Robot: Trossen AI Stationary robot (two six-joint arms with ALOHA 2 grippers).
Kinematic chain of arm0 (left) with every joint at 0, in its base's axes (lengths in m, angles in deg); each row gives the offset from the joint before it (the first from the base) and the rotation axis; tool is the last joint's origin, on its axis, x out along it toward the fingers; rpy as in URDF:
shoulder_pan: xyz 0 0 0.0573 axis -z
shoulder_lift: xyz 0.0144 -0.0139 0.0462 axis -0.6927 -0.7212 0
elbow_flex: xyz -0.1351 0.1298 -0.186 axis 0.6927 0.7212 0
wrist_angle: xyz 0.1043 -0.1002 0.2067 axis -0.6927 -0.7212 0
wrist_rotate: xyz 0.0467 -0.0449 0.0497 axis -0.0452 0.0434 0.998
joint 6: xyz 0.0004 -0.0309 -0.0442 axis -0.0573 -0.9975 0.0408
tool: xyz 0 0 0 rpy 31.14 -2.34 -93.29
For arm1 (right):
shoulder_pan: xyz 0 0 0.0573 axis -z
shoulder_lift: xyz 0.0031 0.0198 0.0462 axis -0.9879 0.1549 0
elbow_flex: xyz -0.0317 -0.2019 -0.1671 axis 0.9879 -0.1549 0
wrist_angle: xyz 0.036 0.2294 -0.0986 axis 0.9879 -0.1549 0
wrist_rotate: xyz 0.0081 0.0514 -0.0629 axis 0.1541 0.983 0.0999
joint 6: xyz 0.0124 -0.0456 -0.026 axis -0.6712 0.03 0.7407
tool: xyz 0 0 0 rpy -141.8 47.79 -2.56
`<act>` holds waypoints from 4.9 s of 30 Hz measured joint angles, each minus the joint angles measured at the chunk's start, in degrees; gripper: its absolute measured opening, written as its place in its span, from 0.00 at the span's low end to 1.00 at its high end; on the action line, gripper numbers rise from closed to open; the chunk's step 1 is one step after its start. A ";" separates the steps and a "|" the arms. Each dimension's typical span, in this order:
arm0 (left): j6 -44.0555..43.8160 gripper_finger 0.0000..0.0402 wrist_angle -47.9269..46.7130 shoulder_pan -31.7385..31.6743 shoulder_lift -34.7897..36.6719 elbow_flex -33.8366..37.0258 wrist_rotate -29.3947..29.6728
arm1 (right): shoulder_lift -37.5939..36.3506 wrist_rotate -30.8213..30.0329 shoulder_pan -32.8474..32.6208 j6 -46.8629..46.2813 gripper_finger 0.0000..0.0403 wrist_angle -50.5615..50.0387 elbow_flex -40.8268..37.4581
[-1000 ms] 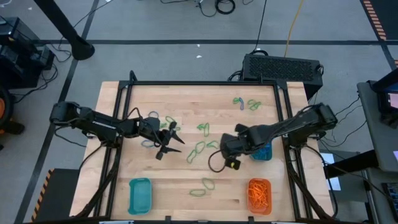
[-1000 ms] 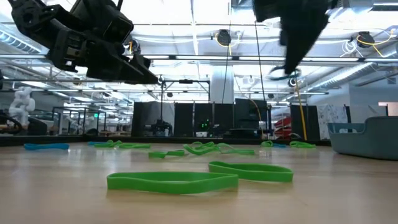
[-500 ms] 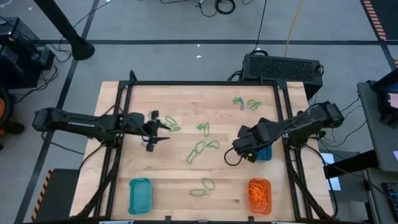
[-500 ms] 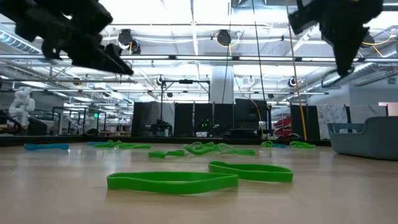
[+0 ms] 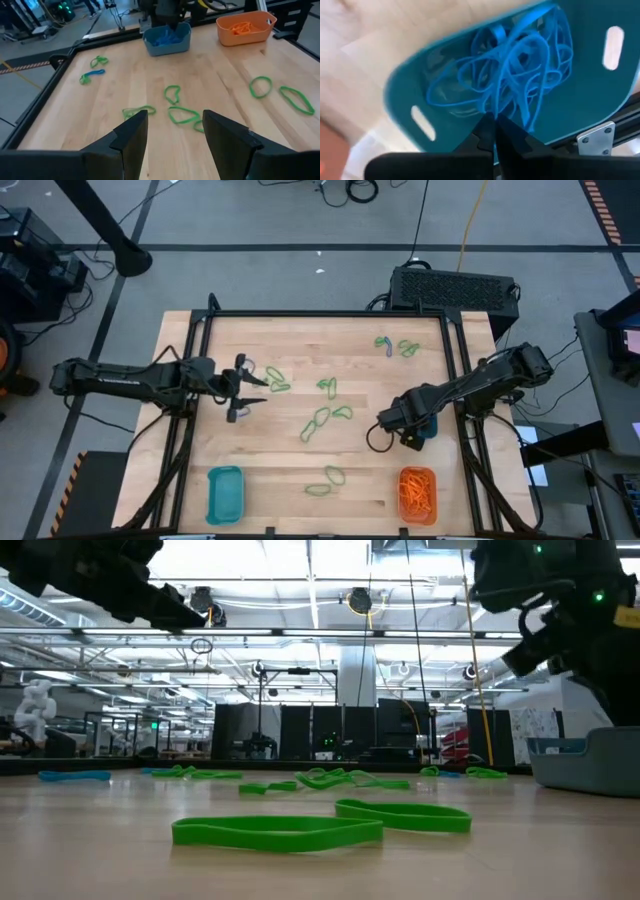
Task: Sort rubber bands into baskets
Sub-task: Put the blue rubber band into the dark blue bin
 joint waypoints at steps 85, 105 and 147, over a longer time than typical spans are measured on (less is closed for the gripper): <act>3.30 0.49 11.65 -0.07 -17.71 0.06 -1.05 | 15.96 0.72 59.56 15.98 0.29 28.07 8.93; 3.23 0.49 11.35 -0.07 -17.71 0.06 -1.04 | 19.06 0.92 59.52 15.95 0.17 29.91 9.09; 0.04 0.49 11.18 0.94 -17.71 0.04 -1.18 | -4.20 0.96 18.88 -13.08 0.00 0.19 8.91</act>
